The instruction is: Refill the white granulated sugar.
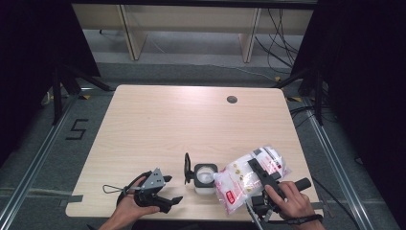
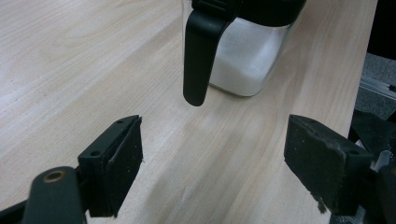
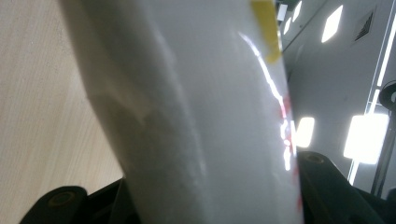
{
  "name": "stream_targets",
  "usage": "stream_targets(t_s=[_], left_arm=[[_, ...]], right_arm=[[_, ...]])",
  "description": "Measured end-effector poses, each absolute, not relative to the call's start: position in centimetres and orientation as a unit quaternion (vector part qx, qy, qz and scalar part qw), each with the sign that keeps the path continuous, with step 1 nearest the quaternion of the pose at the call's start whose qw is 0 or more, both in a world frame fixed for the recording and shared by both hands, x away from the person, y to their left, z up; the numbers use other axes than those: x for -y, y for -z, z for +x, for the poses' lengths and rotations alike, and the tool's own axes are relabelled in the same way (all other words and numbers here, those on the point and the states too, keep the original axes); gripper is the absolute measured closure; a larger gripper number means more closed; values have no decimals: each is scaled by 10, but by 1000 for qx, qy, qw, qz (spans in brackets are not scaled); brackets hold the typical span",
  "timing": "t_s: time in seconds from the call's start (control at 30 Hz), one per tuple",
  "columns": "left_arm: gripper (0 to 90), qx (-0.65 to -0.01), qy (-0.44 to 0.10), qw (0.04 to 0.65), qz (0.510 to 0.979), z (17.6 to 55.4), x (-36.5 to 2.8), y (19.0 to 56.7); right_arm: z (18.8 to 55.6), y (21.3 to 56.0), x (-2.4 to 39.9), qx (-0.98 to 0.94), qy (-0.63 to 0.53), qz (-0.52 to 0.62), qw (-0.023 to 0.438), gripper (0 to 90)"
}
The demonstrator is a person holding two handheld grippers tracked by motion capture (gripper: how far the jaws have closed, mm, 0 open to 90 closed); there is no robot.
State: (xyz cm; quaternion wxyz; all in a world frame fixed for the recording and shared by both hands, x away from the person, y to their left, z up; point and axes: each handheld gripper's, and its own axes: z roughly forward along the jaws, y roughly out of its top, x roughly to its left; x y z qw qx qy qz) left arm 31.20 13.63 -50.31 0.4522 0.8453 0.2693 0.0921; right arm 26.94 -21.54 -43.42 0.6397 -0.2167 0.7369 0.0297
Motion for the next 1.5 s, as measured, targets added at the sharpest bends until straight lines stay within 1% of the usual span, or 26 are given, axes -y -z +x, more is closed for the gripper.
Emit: stream_targets(t_s=[0.1,0.23,0.27,0.4,0.47,0.5,0.57,0.63,0.67,0.73,0.8,1.0,1.03,1.13,1.23,1.27,1.33,1.4,1.43,1.47,1.5], left_arm=[[191,-261,-94,453,847,313,-136,503],[192,-267,-92,453,846,312,-136,503],[192,-260,-96,450,849,313,-137,503],[192,-267,-93,452,846,312,-136,503],[191,-253,-98,451,850,314,-137,503],[192,-267,-90,454,846,312,-136,503],[192,-267,-92,450,847,312,-137,503],[191,-261,-96,450,849,313,-137,503],[192,-267,-91,454,845,312,-136,504],[192,-267,-92,454,845,312,-136,504],[192,-262,-94,453,847,313,-136,503],[191,-254,-97,451,850,314,-137,503],[192,-270,-89,457,843,312,-136,503],[192,-266,-90,452,847,313,-137,503],[192,-269,-89,456,843,312,-136,503],[192,-270,-89,457,843,312,-136,503],[192,-270,-89,457,843,312,-136,503],[192,-268,-90,454,845,312,-136,503],[192,-268,-90,453,846,312,-136,503],[192,-268,-90,454,845,312,-136,503],[192,-267,-90,454,845,312,-136,503]], right_arm=[[267,439,217,-747,-47,-180,638,607],[269,435,215,-736,-42,-211,642,608],[270,435,215,-731,-50,-215,646,607],[269,435,216,-742,-46,-205,637,607],[271,435,217,-739,-59,-201,640,607],[271,438,218,-743,-65,-188,639,607],[272,435,218,-742,-63,-199,638,607],[271,437,220,-755,-65,-175,628,608],[271,435,219,-749,-58,-191,632,608],[272,435,220,-751,-68,-186,630,609],[273,437,222,-763,-89,-163,619,610],[277,442,222,-767,-106,-172,609,615],[276,445,223,-777,-117,-152,600,616],[278,442,224,-772,-117,-162,603,619],[279,444,227,-778,-126,-153,596,621],[279,449,229,-788,-143,-118,587,621],[282,446,230,-781,-137,-149,591,622],[283,449,231,-787,-154,-133,582,623],[284,447,231,-786,-151,-143,582,624],[283,454,233,-796,-177,-99,571,625],[286,450,232,-791,-173,-128,572,625]])
